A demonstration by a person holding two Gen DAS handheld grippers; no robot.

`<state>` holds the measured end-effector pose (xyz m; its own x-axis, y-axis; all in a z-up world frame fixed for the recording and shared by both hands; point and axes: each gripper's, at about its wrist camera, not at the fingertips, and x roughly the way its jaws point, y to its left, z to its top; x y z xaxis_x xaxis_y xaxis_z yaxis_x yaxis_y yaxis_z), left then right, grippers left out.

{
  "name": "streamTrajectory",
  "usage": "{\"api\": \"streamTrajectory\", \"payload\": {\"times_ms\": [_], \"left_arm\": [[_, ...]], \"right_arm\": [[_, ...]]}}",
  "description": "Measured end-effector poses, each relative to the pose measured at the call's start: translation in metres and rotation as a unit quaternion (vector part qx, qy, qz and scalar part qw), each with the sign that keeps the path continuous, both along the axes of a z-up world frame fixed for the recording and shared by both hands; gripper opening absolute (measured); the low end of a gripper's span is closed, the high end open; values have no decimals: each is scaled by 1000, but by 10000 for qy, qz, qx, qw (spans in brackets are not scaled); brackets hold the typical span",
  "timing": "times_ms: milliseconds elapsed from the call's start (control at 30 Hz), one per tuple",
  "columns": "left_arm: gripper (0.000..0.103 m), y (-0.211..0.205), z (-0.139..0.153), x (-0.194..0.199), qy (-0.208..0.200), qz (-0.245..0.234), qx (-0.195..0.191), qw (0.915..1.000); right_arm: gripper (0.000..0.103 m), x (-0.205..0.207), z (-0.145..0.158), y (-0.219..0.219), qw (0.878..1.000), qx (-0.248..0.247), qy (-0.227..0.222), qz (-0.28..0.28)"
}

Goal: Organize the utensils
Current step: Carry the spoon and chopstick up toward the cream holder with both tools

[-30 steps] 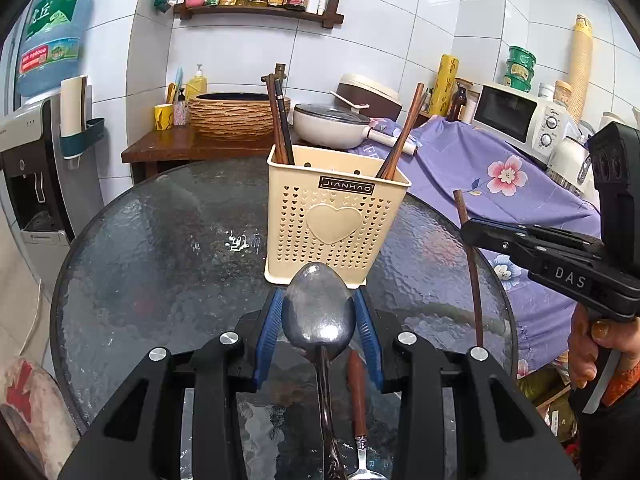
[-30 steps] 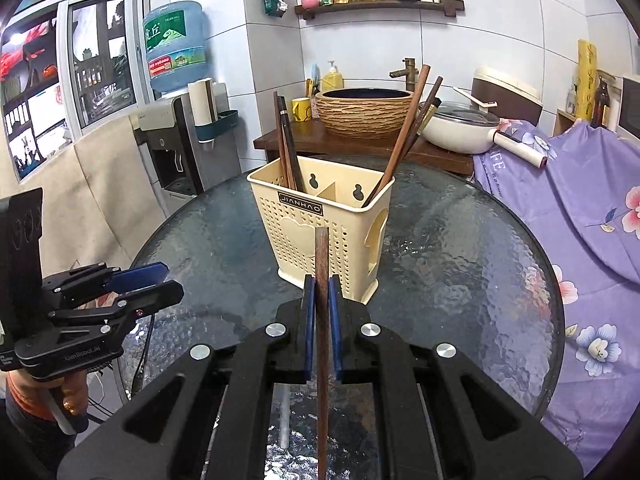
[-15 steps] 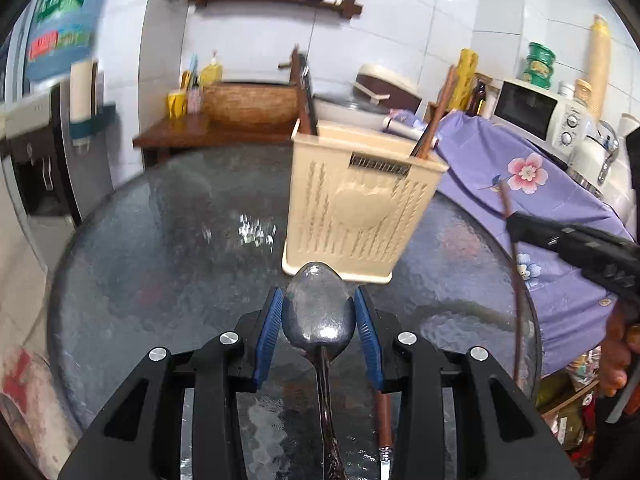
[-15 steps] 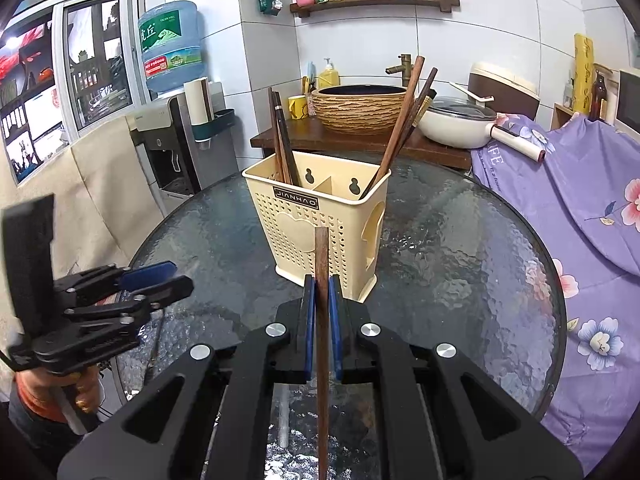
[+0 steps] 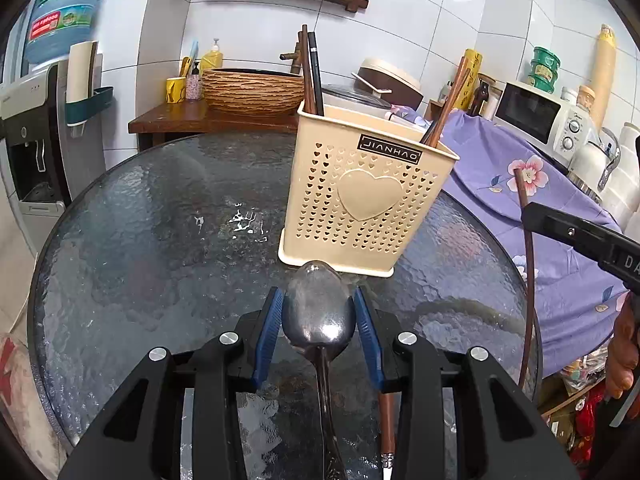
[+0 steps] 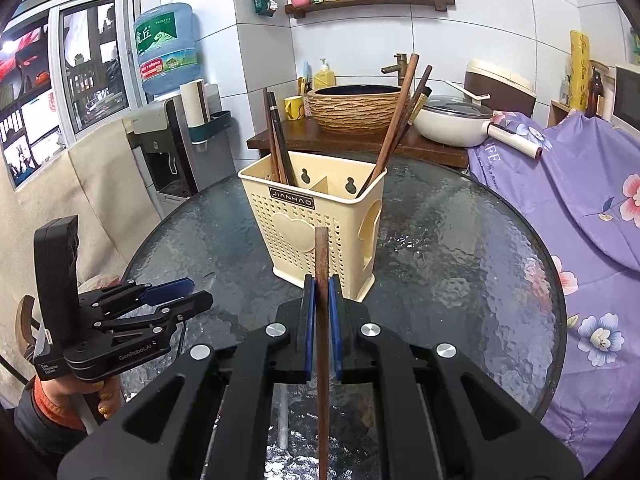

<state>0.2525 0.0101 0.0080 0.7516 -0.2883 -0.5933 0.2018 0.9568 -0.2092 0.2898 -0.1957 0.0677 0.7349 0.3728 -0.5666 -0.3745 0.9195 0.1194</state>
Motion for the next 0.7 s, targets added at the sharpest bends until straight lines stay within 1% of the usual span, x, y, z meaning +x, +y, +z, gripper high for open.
{"api": "streamTrajectory", "payload": {"times_ms": [433, 700], "left_arm": [[37, 3, 4, -3, -62, 38, -28, 10000], [37, 6, 22, -17, -281, 16, -14, 9996]], "right_arm": [[8, -1, 2, -4, 10000, 24, -28, -70], [8, -2, 4, -4, 10000, 23, -59, -75]]}}
